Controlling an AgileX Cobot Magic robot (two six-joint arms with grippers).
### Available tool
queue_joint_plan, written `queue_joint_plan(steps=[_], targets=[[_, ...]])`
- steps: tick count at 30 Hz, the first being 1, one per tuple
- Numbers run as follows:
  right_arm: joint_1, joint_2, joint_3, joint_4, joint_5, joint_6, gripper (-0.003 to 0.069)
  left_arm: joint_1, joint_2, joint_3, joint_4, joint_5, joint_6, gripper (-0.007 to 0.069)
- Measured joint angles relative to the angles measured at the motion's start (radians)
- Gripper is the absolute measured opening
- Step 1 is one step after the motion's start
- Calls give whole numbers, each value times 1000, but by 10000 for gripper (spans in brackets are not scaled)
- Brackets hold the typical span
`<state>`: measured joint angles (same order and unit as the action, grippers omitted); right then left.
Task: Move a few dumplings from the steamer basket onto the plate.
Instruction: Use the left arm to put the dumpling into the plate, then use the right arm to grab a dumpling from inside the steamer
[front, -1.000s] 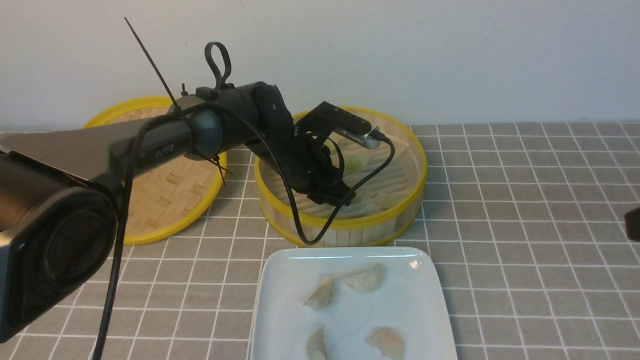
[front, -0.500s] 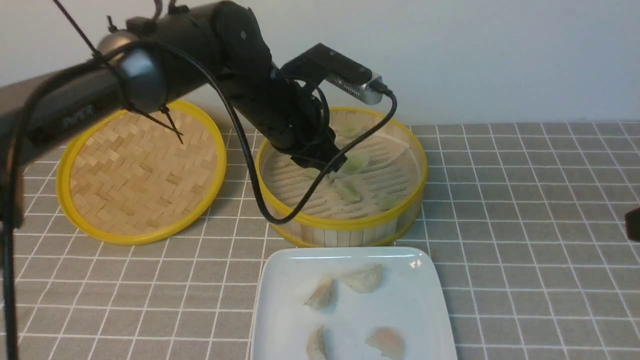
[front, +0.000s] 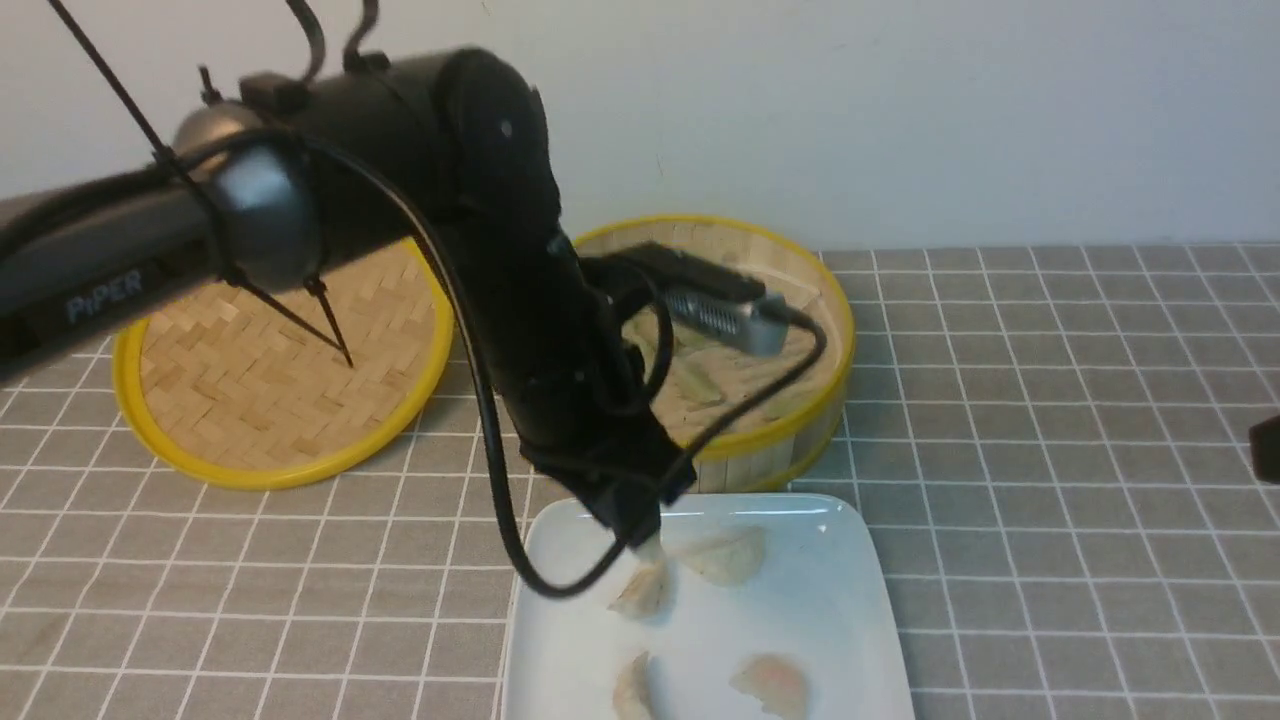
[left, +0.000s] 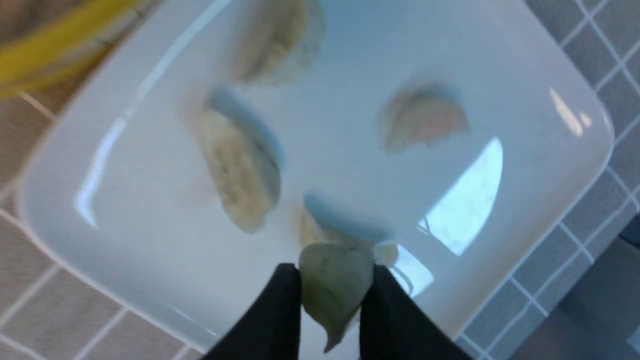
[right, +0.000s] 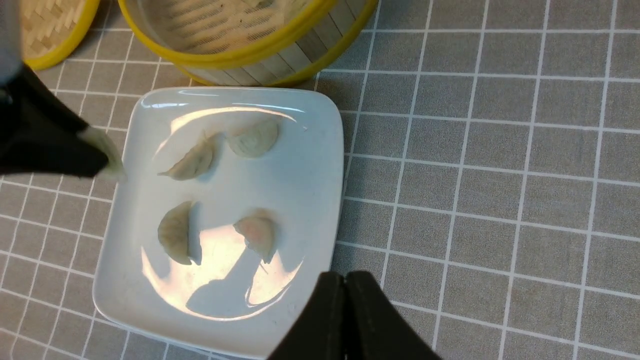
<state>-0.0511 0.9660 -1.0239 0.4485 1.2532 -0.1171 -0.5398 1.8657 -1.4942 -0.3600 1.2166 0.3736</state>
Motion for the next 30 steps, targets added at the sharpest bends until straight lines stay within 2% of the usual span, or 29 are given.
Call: queue_joint_plan(steps=[7,15,18,22,24,26,28,29,30], targets=[[0,0,27,2,0,0,-14,-56,32,55,-1,-7,0,134],[0,0,78,26,1,-21,-14,-64,79,55,7,-109,0,147],[0,0,78,55,1,-40,-14,-64,89,55,10,-128,0,227],[0,0,78,90,-6,-77,-14,-64,94,55,14,-133,0,395],[0,0,78,101,-33,-93,-14,-64,94,54,15,-139,0,444],[0,2,71,110,-59,-108,-14,-64,94,46,27,-140,-1,449],[0,20,41,129,-73,-128,-14,-55,93,26,51,-118,-30,399],[0,26,32,134,-74,-130,-14,-55,92,24,53,-116,-33,399],[0,49,-1,146,-72,-146,-14,-45,85,11,69,-96,-59,328]])
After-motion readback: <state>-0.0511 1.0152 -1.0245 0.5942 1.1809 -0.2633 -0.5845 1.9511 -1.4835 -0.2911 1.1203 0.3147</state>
